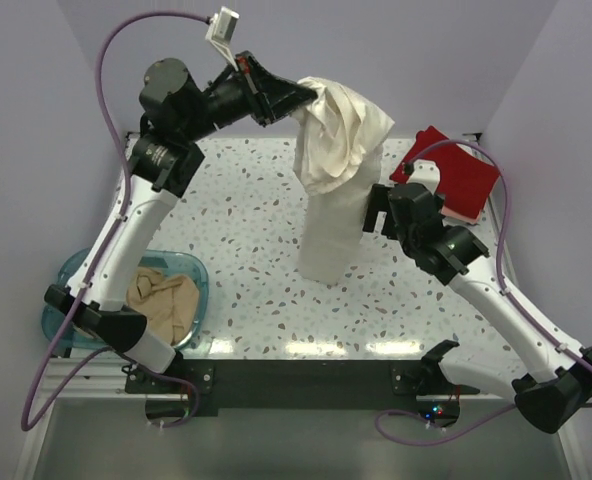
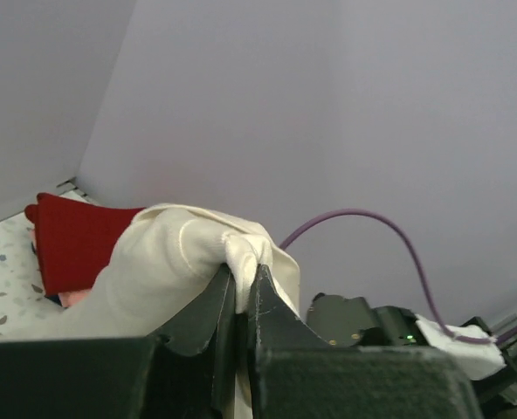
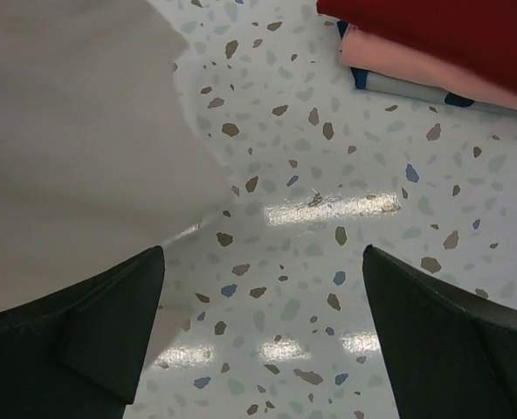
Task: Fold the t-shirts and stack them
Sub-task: Move the tshirt to the center of the board, then flatten the tshirt out
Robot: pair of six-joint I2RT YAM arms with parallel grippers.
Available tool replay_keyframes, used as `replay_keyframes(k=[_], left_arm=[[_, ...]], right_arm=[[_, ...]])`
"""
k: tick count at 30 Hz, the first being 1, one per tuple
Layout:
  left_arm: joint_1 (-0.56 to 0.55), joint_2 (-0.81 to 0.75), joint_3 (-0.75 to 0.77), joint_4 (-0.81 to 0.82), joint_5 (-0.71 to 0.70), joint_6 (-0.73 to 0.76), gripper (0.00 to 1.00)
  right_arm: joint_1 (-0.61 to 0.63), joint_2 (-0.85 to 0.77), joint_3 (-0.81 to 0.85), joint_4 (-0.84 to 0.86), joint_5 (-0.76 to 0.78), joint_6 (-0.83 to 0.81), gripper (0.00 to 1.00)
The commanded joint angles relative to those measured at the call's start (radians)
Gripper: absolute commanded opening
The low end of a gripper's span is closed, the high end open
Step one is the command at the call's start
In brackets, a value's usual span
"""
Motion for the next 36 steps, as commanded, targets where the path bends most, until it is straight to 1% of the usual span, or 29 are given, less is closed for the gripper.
replay_keyframes(k=[1,2,3,4,5,6,7,8,9,10,12,13,14,17,20,21,23,26,28,31,36], left_arm=[[0.102,-0.087,-0.200,0.037,0.022,0.123,0.00],[0.149,-0.112,-0.280,0.059,0.023,0.126,0.00],[0.195,-0.137,-0.363,0.075,0.008,0.120,0.07],[0.282,-0.187,-0.445,0.086,-0.027,0.120,0.33],[0.316,-0.206,-0.572,0.028,-0.091,0.152,0.45],[0.339,-0.215,-0.609,-0.036,-0.291,0.176,0.56],[0.368,-0.203,-0.641,-0.108,-0.397,0.195,0.66],[0.381,-0.186,-0.646,-0.238,-0.494,0.212,0.71],[0.388,-0.169,-0.647,-0.271,-0.503,0.238,0.72],[0.384,-0.140,-0.659,-0.293,-0.510,0.268,0.74],[0.373,-0.134,-0.696,-0.290,-0.479,0.290,0.75],[0.353,-0.141,-0.748,-0.270,-0.468,0.295,0.75],[0.339,-0.140,-0.768,-0.244,-0.458,0.298,0.75],[0.286,-0.102,-0.808,-0.264,-0.439,0.313,0.76],[0.241,-0.030,-0.827,-0.278,-0.391,0.318,0.77],[0.220,0.012,-0.833,-0.276,-0.350,0.319,0.78],[0.197,0.050,-0.830,-0.278,-0.331,0.328,0.79],[0.163,0.104,-0.813,-0.275,-0.356,0.333,0.79],[0.161,0.130,-0.802,-0.243,-0.353,0.330,0.79],[0.160,0.174,-0.770,-0.207,-0.360,0.341,0.79],[0.152,0.279,-0.703,-0.215,-0.385,0.362,0.78]], right_arm=[[-0.006,-0.032,0.016,-0.054,0.065,0.026,0.99],[-0.006,-0.033,0.009,-0.064,0.064,0.031,0.99],[-0.006,-0.035,0.001,-0.072,0.059,0.035,0.99],[-0.006,-0.039,-0.017,-0.086,0.053,0.041,0.99],[-0.006,-0.041,-0.031,-0.089,0.048,0.043,0.99],[-0.006,-0.039,-0.045,-0.091,0.044,0.046,0.99],[-0.006,-0.035,-0.071,-0.103,0.033,0.052,0.99],[-0.006,-0.033,-0.080,-0.114,0.027,0.067,0.99],[-0.006,-0.029,-0.090,-0.126,0.019,0.068,0.99],[-0.006,-0.019,-0.106,-0.153,0.012,0.087,0.99],[-0.006,-0.012,-0.123,-0.180,-0.022,0.130,0.99],[-0.006,-0.010,-0.152,-0.193,-0.037,0.144,0.99],[-0.006,-0.009,-0.168,-0.196,-0.065,0.158,0.99],[-0.008,-0.009,-0.215,-0.218,-0.085,0.216,0.98],[-0.026,0.007,-0.246,-0.224,-0.087,0.250,0.96],[-0.034,0.011,-0.255,-0.220,-0.100,0.256,0.96],[-0.064,0.022,-0.284,-0.190,-0.128,0.259,0.95],[-0.101,0.045,-0.304,-0.148,-0.171,0.259,0.95],[-0.120,0.057,-0.318,-0.109,-0.208,0.259,0.95],[-0.179,0.083,-0.332,-0.071,-0.266,0.258,0.95],[-0.229,0.123,-0.331,-0.068,-0.289,0.259,0.93]])
